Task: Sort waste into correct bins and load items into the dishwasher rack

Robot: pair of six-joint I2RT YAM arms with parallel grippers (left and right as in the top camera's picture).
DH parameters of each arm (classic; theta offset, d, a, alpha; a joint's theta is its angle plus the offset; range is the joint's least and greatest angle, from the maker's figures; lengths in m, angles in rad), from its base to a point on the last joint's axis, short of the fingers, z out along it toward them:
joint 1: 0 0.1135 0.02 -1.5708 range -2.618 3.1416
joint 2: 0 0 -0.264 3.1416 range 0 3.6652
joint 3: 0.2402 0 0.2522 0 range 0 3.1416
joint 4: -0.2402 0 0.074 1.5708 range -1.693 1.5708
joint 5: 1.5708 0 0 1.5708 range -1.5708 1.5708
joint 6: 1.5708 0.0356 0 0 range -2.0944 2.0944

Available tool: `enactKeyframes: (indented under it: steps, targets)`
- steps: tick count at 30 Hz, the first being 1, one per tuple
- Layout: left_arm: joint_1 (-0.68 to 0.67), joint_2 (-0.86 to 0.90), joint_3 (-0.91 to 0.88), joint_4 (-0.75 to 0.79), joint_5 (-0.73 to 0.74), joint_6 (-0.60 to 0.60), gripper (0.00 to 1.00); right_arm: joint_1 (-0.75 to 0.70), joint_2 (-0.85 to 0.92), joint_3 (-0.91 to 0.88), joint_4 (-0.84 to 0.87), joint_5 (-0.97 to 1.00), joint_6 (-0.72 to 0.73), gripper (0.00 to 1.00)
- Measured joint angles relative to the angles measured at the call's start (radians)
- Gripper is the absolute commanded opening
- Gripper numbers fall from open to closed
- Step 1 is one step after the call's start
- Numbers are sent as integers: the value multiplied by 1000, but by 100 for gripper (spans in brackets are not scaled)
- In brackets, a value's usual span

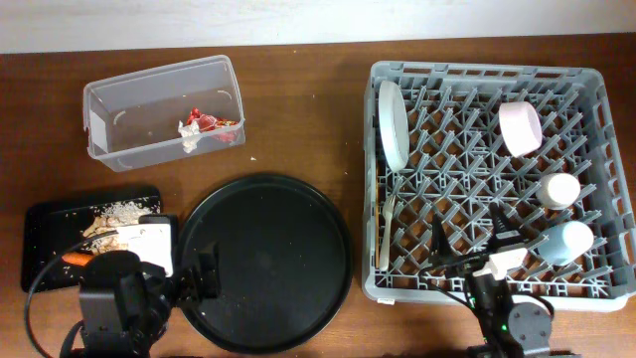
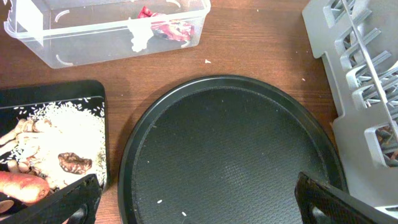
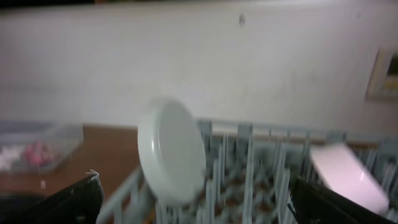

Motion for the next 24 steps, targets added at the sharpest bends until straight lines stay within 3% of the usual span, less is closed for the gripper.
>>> enactKeyframes:
  steps: [2,24]
  targets:
    - [0,0,0,1,0,0,99,0,0,-3,-138,3,-5,99]
    - [0,0,-1,-1,0,0,99,0,2,-3,-137,3,-9,99]
